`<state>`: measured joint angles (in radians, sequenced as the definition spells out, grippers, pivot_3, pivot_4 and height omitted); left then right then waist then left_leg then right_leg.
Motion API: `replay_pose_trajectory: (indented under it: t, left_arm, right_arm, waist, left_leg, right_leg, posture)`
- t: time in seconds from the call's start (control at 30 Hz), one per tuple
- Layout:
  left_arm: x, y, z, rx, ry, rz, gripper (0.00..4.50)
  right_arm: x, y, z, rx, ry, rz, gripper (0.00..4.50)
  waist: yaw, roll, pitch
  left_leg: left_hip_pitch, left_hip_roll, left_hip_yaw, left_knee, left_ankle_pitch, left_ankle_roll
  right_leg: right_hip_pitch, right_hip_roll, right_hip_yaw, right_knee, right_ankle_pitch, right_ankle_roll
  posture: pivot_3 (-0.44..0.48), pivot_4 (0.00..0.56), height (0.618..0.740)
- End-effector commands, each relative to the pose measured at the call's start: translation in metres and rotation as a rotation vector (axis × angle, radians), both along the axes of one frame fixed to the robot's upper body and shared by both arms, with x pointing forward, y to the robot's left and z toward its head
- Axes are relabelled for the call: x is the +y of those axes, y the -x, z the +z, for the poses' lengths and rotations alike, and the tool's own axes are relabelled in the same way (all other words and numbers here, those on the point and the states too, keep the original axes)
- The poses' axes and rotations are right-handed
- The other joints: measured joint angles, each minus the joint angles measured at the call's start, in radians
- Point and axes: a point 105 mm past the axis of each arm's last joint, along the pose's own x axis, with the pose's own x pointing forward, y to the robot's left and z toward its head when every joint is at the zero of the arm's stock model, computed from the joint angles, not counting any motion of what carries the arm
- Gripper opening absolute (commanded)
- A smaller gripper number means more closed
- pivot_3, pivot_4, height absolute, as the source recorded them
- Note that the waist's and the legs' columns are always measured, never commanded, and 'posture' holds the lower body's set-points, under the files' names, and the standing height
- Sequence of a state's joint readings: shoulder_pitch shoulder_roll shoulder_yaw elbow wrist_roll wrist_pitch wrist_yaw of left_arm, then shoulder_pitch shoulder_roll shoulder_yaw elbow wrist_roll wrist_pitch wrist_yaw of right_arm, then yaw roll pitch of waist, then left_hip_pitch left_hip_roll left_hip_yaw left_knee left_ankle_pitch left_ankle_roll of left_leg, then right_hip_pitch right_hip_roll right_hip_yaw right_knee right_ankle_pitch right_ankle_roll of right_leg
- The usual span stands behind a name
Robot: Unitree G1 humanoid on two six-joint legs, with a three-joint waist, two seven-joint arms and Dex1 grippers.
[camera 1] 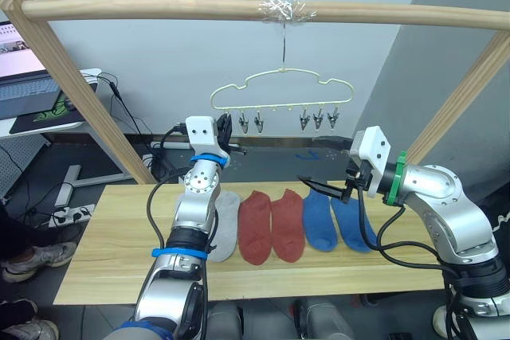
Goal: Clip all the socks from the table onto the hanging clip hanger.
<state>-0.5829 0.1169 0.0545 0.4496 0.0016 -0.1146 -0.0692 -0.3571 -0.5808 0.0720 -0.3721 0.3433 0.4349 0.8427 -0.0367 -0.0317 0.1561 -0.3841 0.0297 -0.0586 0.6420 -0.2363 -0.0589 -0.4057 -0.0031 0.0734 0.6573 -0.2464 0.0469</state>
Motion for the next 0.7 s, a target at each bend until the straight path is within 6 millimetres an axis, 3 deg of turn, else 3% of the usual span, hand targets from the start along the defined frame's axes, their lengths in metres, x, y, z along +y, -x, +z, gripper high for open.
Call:
replay_pose_trajectory:
  t: [0.03, 0.13, 0.33, 0.5, 0.7]
  left_arm:
    - [0.002, 0.002, 0.017, -0.065, -0.007, 0.003, 0.01]
    - [0.001, 0.004, 0.017, -0.065, -0.013, -0.006, 0.01]
    - [-0.005, 0.007, 0.017, -0.067, -0.034, -0.043, 0.01]
    - [-0.011, 0.008, 0.017, -0.062, -0.037, -0.066, 0.01]
    - [-0.012, 0.008, 0.017, -0.057, -0.038, -0.078, 0.01]
  right_arm:
    - [-0.008, 0.0, -0.003, 0.001, 0.001, -0.052, 4.5]
    - [-0.032, -0.016, -0.029, 0.029, 0.028, -0.24, 4.5]
    - [-0.078, -0.034, -0.108, 0.171, 0.085, -0.594, 4.5]
    - [-0.091, -0.052, -0.147, 0.274, 0.041, -0.81, 4.5]
    - [-0.097, -0.067, -0.18, 0.387, 0.004, -0.931, 4.5]
  waist:
    - [0.0, 0.0, 0.0]
    - [0.001, 0.0, 0.0]
    - [0.002, 0.001, 0.002]
    - [-0.007, 0.003, 0.007]
    - [-0.012, 0.004, 0.01]
  left_leg:
    - [0.0, 0.0, 0.0, 0.0, 0.0, 0.0]
    - [0.0, 0.0, 0.0, 0.0, 0.0, 0.0]
    - [0.0, 0.0, 0.0, -0.001, 0.0, 0.0]
    - [0.0, 0.0, 0.0, -0.001, 0.0, 0.0]
    - [0.0, 0.0, 0.0, -0.001, 0.0, 0.0]
  right_leg:
    - [0.0, 0.0, 0.0, 0.0, 0.0, 0.0]
    - [0.0, 0.0, 0.0, -0.001, 0.0, 0.0]
    - [0.0, 0.0, 0.0, -0.001, 0.0, 0.0]
    - [0.0, 0.0, 0.0, 0.0, 0.0, 0.0]
    - [0.0, 0.0, 0.0, 0.0, 0.0, 0.0]
  posture:
    - [-0.043, 0.141, 0.737]
    - [-0.037, 0.144, 0.737]
    - [-0.034, 0.149, 0.737]
    - [-0.034, 0.149, 0.737]
    - [-0.014, 0.155, 0.737]
